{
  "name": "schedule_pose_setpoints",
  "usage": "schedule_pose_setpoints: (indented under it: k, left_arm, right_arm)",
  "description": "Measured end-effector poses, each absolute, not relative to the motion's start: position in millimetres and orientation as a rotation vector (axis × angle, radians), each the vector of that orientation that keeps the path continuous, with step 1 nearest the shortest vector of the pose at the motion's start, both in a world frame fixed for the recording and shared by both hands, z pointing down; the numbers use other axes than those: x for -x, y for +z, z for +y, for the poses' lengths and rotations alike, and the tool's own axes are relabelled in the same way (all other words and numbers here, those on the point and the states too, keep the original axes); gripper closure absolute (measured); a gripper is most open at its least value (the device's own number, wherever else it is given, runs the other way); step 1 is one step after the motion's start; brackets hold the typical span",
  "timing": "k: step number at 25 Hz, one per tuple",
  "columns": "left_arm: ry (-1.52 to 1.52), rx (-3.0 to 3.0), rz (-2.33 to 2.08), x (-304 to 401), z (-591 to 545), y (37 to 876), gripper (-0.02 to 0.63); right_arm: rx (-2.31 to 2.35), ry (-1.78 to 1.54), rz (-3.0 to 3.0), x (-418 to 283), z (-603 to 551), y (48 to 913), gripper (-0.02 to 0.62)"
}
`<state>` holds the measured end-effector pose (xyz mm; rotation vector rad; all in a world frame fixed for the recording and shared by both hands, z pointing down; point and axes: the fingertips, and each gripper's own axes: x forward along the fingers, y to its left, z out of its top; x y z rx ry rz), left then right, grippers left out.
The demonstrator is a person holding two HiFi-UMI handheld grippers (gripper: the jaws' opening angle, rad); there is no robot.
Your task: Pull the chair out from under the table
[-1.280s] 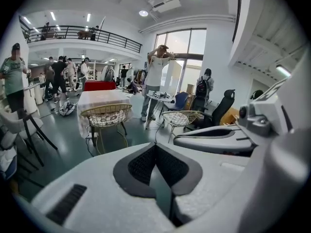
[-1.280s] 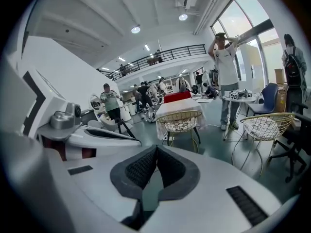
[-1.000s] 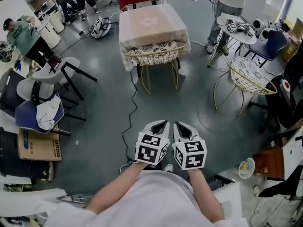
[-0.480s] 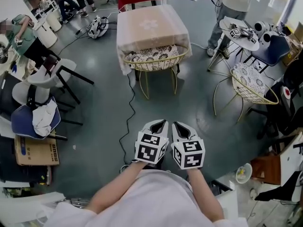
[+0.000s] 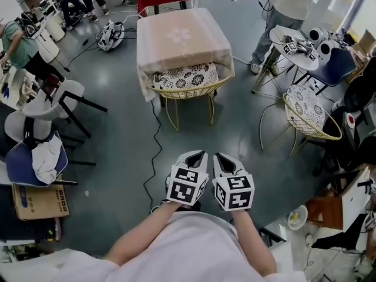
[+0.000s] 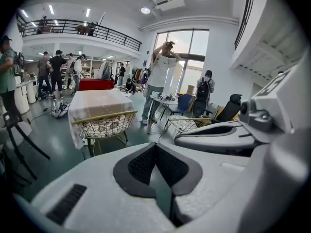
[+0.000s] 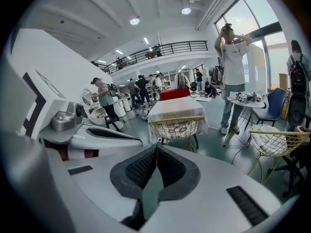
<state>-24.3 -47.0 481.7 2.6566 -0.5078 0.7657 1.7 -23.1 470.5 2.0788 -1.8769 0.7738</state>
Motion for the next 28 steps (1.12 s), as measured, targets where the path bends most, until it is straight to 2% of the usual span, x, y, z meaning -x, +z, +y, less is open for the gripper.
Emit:
schedule_pose_setpoints:
  k: [28]
  left_arm:
    - [0.719, -2.667, -0.597, 20.4, -166.0, 483.5, 0.601]
  right_arm:
    - [-1.916, 0.666, -1.92, -12.1, -134.1, 481.7, 0.592]
